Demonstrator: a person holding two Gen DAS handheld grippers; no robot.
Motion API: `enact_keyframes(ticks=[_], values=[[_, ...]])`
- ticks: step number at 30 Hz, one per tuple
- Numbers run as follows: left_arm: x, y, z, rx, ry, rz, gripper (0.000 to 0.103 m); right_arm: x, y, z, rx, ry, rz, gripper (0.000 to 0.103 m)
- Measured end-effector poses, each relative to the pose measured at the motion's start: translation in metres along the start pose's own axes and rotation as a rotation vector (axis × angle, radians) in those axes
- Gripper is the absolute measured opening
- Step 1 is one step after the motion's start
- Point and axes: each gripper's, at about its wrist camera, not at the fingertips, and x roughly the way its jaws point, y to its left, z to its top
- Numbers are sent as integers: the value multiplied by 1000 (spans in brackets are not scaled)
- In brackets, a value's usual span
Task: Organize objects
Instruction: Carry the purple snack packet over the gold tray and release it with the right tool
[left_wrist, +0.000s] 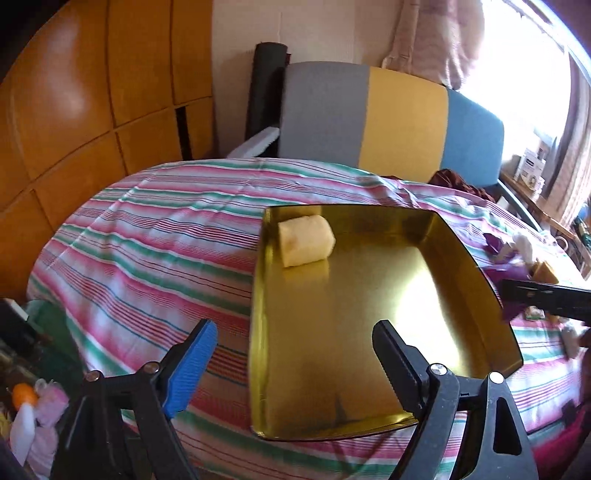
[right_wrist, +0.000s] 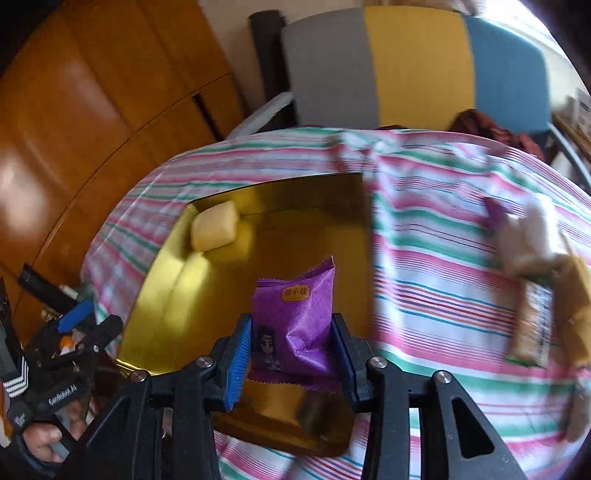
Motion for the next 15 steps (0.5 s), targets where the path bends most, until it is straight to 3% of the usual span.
enact_keyframes(ticks=[5, 15], values=[[-2, 15, -1, -35, 1, 17, 88, 50, 40, 16, -28, 89, 88, 41], [4, 49, -9, -115, 25, 66, 90, 127, 96, 41, -13, 187, 137, 42]])
